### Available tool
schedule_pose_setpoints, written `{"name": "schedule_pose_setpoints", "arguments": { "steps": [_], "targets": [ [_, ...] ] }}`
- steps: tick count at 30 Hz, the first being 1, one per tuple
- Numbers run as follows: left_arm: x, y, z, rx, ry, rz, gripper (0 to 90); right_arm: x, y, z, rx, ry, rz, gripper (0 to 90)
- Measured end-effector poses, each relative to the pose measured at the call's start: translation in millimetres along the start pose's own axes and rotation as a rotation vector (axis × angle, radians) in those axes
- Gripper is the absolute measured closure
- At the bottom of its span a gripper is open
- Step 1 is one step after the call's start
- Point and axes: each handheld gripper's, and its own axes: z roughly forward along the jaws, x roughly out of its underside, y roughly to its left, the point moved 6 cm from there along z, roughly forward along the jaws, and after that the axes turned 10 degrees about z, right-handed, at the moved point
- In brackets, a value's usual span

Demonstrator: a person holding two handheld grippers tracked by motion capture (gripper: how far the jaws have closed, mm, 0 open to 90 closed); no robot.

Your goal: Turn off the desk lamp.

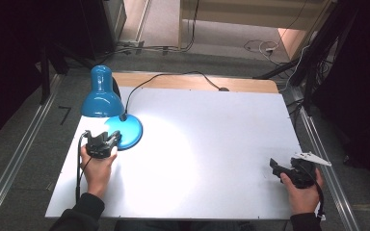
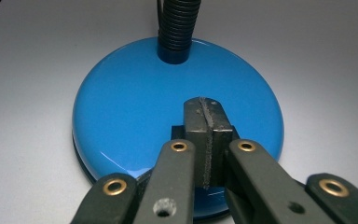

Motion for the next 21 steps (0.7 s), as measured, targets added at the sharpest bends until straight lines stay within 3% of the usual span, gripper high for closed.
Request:
{"name": "schedule_pose_setpoints", "arguments": {
  "steps": [12,21],
  "targets": [
    [-0.7,1.3,3.6,-0.002,0.010,0.011,90.0,0.2,1.1,-0.1,-0.001,0.003,0.003,16.7],
    [-3.5,4.1,8.9,-0.006,-0.003,-0.015,90.0,0.3,-0.7,0.7,0.003,0.004,0.007,16.7]
  ]
}}
